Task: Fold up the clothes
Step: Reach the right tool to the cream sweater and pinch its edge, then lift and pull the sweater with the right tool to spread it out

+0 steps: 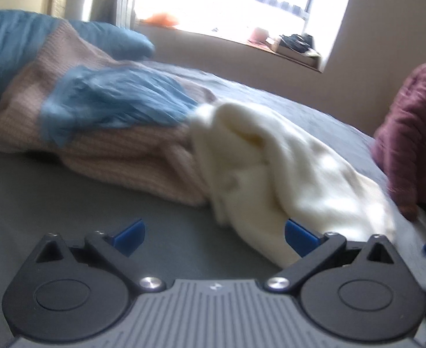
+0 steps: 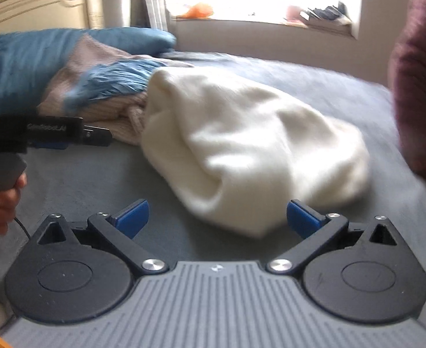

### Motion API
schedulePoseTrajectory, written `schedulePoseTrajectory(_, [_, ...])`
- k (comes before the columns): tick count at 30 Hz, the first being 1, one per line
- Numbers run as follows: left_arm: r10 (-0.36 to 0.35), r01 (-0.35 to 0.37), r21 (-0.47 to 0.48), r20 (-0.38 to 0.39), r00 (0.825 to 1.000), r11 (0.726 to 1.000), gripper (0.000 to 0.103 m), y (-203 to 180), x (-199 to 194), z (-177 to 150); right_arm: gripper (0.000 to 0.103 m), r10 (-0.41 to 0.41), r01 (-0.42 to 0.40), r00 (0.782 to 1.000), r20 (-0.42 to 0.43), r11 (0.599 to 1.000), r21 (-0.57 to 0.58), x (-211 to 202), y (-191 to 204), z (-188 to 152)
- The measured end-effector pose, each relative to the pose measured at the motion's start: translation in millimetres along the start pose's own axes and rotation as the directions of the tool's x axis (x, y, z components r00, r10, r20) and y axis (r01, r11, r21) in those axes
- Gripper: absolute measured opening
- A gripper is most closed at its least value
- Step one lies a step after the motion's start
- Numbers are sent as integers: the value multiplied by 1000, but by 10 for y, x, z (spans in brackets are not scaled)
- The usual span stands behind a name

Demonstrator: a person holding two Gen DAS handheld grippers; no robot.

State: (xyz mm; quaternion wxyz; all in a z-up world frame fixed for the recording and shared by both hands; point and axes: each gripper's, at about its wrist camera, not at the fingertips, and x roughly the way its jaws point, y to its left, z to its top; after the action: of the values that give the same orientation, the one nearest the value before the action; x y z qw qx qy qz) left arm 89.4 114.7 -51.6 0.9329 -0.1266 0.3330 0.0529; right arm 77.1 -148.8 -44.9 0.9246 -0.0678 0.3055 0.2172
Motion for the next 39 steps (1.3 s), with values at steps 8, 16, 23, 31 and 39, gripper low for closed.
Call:
schedulePoseTrajectory(8, [130,-130,46,10,991,990,103,247,178,77,101,44,-38,997,58,994,-99,1016,-16,1054])
schedulePoseTrajectory(16, [97,-102,95,49,994,990,99,179,281,43,64,162,-151,986,39,966,-208,1914,499,1532])
schedulePoseTrajectory(23, [1,-9,183,45,999,983,98,44,496,59,20,2,-8,1000,-19,939,-345,2118,543,1344])
schedulePoseTrajectory(31, [-43,46,244,-14,999,969,98,-213,794,6,17,-54,27,997,-48,898,-440,2258,671,1301])
schedulePoseTrajectory(39, [-167,164,249,-8,986,954,98,-364,625,-1,13,-55,79,989,136,981,-176,831,-212,1319])
